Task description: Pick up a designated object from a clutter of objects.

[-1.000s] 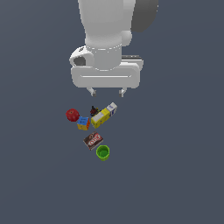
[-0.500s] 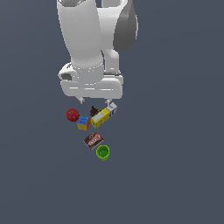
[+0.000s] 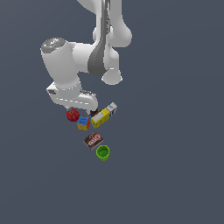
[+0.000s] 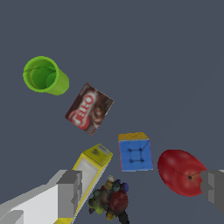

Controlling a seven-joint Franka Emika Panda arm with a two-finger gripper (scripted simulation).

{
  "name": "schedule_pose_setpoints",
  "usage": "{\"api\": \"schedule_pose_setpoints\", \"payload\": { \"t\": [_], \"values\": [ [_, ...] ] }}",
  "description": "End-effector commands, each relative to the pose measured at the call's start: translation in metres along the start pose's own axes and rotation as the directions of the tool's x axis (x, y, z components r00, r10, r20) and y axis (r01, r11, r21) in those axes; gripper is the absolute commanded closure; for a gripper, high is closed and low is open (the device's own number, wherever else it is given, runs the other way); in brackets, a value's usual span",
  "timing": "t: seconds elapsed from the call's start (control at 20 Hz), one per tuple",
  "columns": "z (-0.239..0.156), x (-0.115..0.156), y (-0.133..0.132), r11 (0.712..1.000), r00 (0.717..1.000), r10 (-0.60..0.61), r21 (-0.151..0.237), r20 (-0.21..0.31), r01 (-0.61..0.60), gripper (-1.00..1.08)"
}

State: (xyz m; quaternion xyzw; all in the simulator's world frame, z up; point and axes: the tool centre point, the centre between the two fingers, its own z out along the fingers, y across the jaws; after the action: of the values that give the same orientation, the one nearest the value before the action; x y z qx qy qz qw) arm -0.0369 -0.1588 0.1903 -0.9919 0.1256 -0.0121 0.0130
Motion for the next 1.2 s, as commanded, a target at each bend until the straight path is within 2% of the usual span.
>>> {"api": "schedule_pose_setpoints", "payload": {
  "t": [0.0,0.25,0.5,0.75,1.15],
  "values": [
    [0.023,-0.011,0.028,0.999,0.999,0.037,-0.005,0.003,-0.037,-0.92],
    [0.058,-0.035,0.069,0.995,0.995,0.094,-0.017,0.010,-0.094,-0.92],
    [0.079,-0.054,0.095,0.991,0.991,0.132,-0.026,0.014,-0.131,-0.92],
    [0.089,-0.063,0.107,0.988,0.989,0.150,-0.031,0.016,-0.149,-0.92],
    [0.096,-0.064,0.107,0.988,0.989,0.150,-0.031,0.017,-0.149,-0.92]
  ]
}}
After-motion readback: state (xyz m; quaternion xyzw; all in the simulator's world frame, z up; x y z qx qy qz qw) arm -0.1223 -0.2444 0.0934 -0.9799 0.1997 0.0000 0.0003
